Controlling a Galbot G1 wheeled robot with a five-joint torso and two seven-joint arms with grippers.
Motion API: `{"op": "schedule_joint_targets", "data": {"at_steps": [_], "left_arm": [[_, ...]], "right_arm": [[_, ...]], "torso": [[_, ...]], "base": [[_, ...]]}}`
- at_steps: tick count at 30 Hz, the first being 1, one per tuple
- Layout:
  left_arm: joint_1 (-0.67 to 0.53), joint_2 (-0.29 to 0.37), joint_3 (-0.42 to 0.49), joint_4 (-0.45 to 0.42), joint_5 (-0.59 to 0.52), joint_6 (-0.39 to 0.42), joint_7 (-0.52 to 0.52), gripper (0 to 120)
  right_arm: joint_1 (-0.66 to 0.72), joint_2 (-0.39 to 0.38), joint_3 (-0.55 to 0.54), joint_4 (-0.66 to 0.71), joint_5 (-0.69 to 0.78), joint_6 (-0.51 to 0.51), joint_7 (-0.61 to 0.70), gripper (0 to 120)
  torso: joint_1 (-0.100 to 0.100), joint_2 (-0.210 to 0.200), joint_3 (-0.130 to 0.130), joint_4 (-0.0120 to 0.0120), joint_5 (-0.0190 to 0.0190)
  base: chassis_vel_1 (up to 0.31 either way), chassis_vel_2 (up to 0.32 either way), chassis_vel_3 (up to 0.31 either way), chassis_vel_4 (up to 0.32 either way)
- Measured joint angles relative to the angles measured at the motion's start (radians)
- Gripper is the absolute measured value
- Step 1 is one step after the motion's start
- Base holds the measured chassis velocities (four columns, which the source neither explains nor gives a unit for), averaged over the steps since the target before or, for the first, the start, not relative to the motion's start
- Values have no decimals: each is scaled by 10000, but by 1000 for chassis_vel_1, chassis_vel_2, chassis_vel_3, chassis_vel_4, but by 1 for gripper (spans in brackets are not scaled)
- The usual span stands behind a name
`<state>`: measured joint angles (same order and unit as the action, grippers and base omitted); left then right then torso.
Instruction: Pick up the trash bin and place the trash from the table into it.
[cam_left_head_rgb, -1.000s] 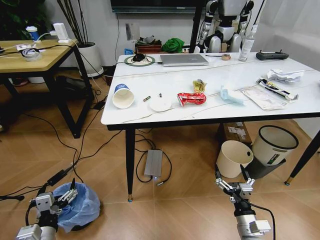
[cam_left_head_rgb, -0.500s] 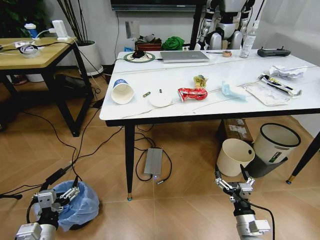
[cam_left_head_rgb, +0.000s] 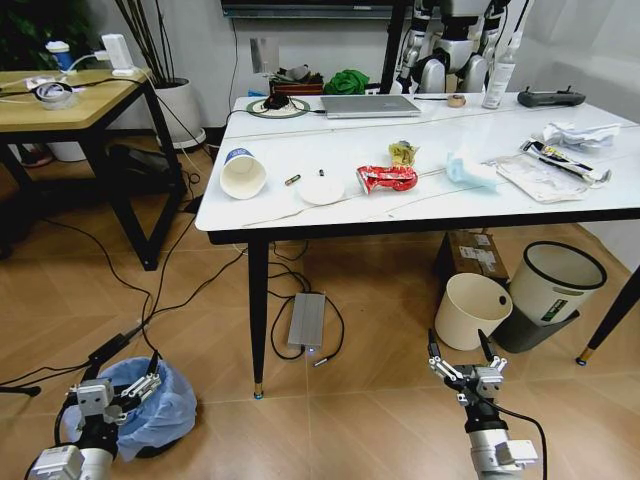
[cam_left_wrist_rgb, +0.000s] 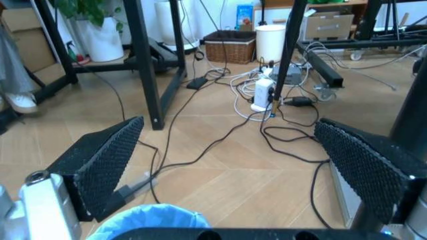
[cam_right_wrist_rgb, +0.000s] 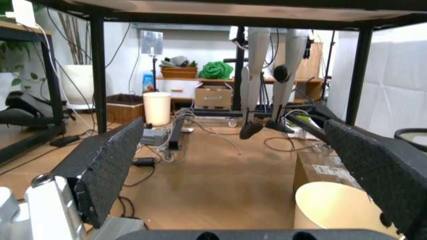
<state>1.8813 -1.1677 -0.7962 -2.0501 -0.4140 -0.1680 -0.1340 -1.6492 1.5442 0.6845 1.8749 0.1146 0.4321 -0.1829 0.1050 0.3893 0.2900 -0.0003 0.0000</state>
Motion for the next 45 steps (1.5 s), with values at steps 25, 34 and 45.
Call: {"op": "schedule_joint_targets", "data": {"at_steps": [25, 34, 45], "left_arm": [[-21, -26, 37, -21, -8, -107, 288, 100], [-32, -23, 38, -10, -3, -107, 298, 100], [-47, -25, 41, 25, 17, -107, 300, 100]], "right_arm": [[-12, -37, 4, 25, 14, 16, 3, 100], [-2, -36, 0, 12, 19, 16, 3, 100], [-6, -33, -2, 18, 28, 16, 3, 100]], "torso": [[-326, -995, -669, 0, 0], [-415, -1355, -938, 0, -1], [-523, -1766, -1242, 0, -1]], "base": [[0, 0, 0, 0], [0, 0, 0, 0], [0, 0, 0, 0]]}}
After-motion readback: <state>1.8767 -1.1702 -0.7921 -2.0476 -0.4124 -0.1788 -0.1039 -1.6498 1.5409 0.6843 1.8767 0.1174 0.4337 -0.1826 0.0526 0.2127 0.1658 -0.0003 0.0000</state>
